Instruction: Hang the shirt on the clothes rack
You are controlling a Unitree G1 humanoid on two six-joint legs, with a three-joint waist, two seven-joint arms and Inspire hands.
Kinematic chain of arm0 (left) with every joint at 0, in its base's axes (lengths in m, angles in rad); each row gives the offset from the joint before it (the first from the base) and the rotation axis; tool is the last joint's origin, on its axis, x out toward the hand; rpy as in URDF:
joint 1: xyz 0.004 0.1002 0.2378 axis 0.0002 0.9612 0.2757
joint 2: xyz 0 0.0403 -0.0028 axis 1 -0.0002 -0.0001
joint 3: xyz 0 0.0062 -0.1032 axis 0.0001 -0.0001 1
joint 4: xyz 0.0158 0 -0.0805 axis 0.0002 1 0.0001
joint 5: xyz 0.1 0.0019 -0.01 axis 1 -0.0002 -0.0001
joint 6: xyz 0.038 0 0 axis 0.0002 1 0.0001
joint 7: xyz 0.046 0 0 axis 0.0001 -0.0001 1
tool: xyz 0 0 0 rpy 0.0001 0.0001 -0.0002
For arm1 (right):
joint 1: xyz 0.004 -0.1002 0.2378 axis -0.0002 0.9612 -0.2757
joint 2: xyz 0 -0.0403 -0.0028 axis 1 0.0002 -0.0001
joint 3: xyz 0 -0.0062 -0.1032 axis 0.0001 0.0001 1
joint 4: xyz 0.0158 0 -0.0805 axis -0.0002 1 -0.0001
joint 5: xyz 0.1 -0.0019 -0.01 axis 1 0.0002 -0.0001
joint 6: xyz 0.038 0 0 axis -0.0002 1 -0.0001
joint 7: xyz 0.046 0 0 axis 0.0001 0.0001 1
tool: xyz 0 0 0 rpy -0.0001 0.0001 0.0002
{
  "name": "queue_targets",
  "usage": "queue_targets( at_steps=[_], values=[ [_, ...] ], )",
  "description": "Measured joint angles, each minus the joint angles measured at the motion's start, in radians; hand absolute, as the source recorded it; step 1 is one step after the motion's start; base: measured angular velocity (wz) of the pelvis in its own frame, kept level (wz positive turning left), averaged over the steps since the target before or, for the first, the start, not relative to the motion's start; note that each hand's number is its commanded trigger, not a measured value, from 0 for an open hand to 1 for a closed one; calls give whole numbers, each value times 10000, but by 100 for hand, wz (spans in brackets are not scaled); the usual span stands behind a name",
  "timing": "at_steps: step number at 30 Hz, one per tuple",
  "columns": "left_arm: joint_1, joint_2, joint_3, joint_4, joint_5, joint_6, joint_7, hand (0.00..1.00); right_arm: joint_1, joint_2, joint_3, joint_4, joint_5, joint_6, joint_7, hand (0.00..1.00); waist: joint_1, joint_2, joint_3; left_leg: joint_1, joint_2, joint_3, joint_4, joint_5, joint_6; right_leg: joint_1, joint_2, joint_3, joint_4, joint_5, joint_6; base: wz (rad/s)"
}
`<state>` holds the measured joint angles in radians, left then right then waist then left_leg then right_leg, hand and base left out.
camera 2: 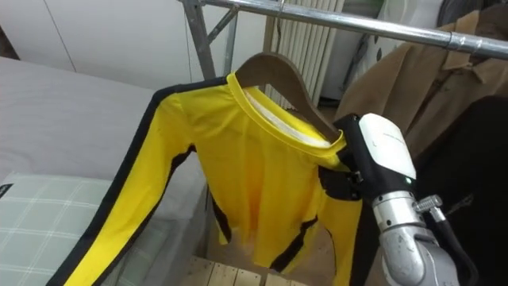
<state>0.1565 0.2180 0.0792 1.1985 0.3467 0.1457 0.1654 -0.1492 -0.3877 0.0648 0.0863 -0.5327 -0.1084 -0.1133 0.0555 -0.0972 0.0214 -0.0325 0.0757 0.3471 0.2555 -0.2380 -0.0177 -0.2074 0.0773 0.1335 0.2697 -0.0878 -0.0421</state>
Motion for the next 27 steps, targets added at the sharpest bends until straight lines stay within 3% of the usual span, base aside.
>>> queue_targets(
  at_steps=[6,18,27],
  values=[
    [76,-6,160,-1,217,0,-5,0,151,-83,-153,-196,320,7,482,100,12,-1,-1,184,14,10,-37,5,-9,192,16,-13,-45,23,-34,0],
    [241,29,164,-4,210,-9,-22,0,134,-482,-277,20,2791,17,967,100,94,-113,-49,381,39,-122,-88,21,-36,452,15,-177,-135,36,-52,3],
    [236,202,174,-142,195,-144,-61,0,-830,-500,-271,2118,3394,21,1397,100,343,-250,-34,447,36,-248,-178,66,-104,508,17,-288,-157,31,-86,2]
  ],
)
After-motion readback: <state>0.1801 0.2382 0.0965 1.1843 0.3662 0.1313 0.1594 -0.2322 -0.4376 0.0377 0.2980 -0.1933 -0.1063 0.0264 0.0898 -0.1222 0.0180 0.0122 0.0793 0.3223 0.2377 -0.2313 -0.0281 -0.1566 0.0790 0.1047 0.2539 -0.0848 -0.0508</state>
